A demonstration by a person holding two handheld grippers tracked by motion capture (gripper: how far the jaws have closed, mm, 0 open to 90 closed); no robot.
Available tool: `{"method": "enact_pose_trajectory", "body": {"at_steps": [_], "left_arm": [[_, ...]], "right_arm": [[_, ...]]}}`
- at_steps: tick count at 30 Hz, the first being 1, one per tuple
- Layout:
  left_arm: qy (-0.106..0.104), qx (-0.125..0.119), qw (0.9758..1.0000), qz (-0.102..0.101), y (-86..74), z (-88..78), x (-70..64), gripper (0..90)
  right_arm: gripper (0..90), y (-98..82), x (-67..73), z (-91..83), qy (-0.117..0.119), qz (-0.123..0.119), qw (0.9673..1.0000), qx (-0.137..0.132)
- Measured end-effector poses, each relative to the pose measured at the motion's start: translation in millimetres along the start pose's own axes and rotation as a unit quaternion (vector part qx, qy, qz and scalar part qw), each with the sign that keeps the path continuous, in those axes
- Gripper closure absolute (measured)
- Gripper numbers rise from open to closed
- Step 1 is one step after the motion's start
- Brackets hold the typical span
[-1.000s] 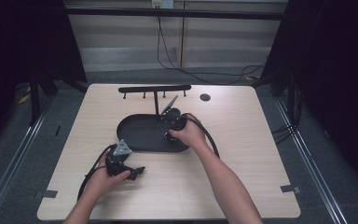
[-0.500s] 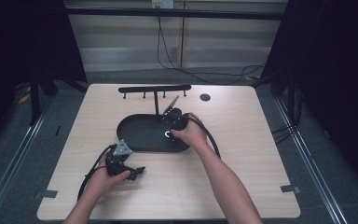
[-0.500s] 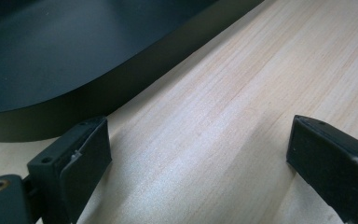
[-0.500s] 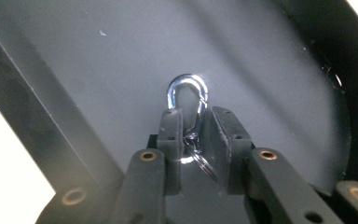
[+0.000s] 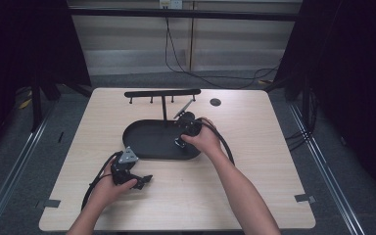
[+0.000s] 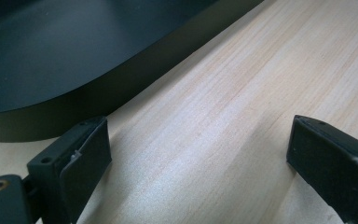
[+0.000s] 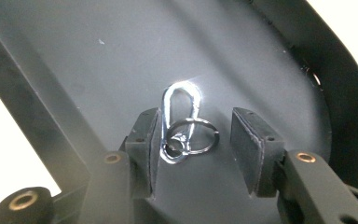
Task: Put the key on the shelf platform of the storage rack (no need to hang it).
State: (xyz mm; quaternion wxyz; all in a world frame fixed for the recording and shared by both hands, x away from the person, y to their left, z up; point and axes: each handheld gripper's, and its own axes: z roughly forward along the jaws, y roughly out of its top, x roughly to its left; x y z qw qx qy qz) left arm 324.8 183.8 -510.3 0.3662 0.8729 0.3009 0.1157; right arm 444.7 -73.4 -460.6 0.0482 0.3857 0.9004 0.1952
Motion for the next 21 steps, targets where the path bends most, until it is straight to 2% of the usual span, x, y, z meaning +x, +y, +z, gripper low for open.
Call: {"method": "enact_pose_trajectory", "body": {"at_steps": [7,21], "left_arm": [[-0.001,-0.001,1.0,0.0,0.0,0.2,-0.1,5.9],[-0.001,-0.001,1.0,0.001,0.0,0.1,-0.2,5.8]], "right_arm": [[44.7,-0.8,1.3,-7.7,0.016,0.003,0.9999,-0.003],[32.9,-5.9,-2.8,-19.7,0.018,0.008,0.9997,-0.012]]}}
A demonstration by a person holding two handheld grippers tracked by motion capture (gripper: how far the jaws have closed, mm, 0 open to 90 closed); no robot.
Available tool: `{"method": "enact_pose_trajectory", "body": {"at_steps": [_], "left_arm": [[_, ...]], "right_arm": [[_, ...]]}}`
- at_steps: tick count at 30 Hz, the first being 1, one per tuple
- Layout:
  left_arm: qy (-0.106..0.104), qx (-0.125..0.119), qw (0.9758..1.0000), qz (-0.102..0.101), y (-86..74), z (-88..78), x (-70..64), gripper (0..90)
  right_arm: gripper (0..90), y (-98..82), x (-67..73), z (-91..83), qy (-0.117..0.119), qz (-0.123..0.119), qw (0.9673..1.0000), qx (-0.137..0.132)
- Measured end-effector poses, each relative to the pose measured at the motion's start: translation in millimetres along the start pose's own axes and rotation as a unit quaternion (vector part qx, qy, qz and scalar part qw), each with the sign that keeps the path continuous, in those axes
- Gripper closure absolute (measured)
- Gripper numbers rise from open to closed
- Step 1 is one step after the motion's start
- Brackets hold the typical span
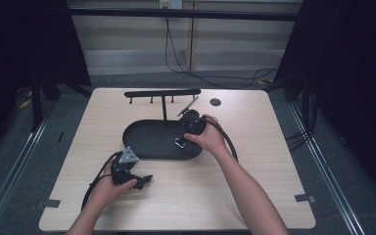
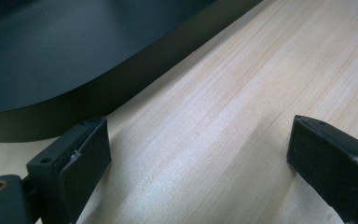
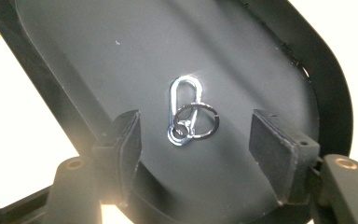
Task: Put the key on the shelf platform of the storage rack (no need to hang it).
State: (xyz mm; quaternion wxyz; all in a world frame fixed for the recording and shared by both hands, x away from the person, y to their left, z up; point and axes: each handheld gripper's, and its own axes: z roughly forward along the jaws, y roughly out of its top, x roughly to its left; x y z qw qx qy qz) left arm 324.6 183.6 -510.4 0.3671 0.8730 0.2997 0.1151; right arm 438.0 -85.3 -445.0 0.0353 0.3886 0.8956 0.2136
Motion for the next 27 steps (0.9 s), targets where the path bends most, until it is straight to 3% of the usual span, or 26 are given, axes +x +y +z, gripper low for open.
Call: {"method": "enact_pose_trajectory", "body": {"at_steps": [3,10,27], "left_arm": [[0.0,0.0,1.0,0.0,0.0,0.0,0.0,5.8],[-0.001,0.001,1.0,0.0,0.0,-0.2,0.1,5.8],[0.0,0.0,1.0,0.001,0.0,-0.2,0.0,5.8]], "right_arm": [[30.7,-1.5,1.7,-2.8,0.001,0.011,0.9999,0.004],[27.9,-5.4,4.7,-13.1,0.004,0.011,0.9999,-0.001],[24.1,-26.7,8.1,-29.9,0.007,0.001,1.0,0.0]]}}
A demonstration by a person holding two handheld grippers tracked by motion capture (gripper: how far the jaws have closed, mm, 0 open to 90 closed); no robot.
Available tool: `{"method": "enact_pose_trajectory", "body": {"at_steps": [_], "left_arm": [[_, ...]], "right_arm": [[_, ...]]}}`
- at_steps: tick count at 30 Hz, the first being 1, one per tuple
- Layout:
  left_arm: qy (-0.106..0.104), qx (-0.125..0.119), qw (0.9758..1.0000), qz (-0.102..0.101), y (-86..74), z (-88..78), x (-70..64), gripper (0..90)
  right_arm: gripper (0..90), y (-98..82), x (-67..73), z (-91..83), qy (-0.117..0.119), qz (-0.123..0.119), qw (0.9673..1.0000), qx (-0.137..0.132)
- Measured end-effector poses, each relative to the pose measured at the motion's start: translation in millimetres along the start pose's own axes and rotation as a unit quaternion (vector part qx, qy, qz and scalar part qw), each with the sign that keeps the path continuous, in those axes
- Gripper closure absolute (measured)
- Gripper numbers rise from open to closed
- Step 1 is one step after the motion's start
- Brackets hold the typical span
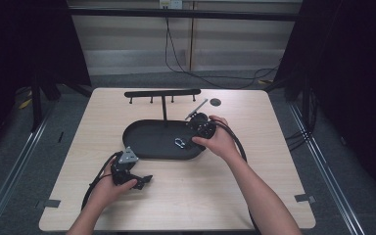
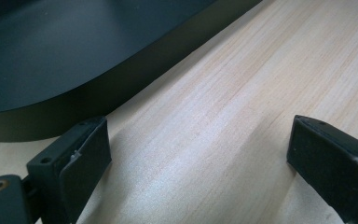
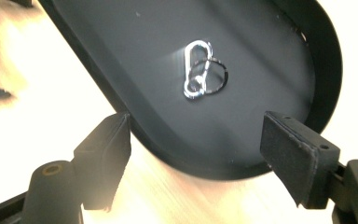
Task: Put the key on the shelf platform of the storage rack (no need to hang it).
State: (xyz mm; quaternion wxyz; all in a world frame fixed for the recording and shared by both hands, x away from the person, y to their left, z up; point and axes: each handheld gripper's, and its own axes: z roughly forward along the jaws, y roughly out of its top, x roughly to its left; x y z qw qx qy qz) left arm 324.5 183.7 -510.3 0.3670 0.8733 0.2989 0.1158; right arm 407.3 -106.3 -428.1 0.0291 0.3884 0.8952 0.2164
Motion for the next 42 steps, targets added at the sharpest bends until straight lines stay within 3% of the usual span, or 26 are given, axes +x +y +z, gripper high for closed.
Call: {"method": "enact_pose_trajectory", "body": {"at_steps": [42], "left_arm": [[0.001,-0.001,1.0,-0.004,-0.3,0.0,-0.7,5.8]], "right_arm": [[22.8,-70.0,-2.5,-22.1,0.001,-0.018,0.9998,-0.013]]}}
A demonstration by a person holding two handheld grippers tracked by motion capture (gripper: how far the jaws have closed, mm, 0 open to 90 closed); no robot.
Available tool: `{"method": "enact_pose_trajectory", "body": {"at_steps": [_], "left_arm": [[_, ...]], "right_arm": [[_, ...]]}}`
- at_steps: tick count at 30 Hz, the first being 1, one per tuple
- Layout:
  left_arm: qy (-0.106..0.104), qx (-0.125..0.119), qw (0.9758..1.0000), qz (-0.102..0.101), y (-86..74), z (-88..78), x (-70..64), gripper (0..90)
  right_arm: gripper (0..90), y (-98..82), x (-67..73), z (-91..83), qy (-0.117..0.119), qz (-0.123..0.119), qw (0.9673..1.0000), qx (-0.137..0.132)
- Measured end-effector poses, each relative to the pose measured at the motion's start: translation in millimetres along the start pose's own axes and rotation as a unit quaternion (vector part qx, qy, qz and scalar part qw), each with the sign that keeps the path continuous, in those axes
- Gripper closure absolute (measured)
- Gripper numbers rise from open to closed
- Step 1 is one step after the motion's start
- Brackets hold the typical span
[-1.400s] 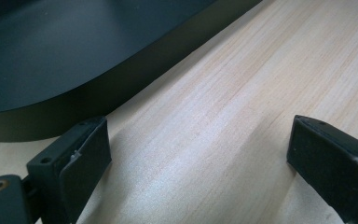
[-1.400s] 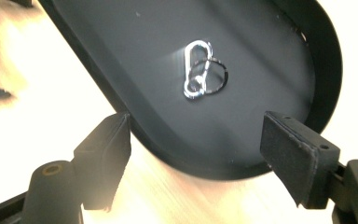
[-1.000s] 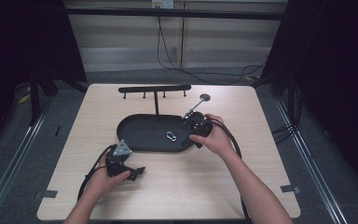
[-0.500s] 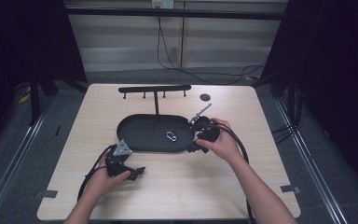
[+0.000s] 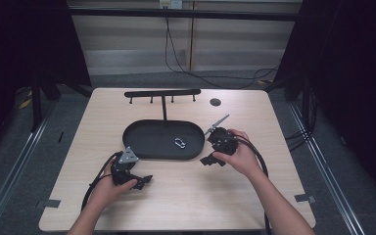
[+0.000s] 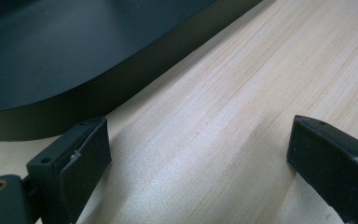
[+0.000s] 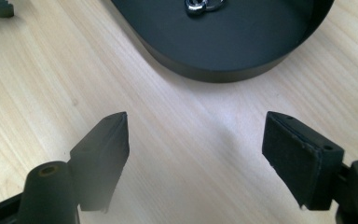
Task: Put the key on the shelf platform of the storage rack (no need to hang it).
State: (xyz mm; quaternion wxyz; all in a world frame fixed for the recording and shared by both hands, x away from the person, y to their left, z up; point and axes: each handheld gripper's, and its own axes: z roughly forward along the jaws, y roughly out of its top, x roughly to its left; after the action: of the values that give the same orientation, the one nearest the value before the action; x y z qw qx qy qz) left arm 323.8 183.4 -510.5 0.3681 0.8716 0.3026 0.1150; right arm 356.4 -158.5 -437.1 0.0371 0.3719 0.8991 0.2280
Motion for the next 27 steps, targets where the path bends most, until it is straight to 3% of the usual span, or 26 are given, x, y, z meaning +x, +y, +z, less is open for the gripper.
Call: {"method": "enact_pose_trajectory", "body": {"at_steps": [27], "left_arm": [[0.0,0.0,1.0,0.0,0.0,0.0,-0.2,5.8]], "right_arm": [[22.2,-43.9,-4.5,-10.0,-0.011,0.006,0.9999,0.01]]}}
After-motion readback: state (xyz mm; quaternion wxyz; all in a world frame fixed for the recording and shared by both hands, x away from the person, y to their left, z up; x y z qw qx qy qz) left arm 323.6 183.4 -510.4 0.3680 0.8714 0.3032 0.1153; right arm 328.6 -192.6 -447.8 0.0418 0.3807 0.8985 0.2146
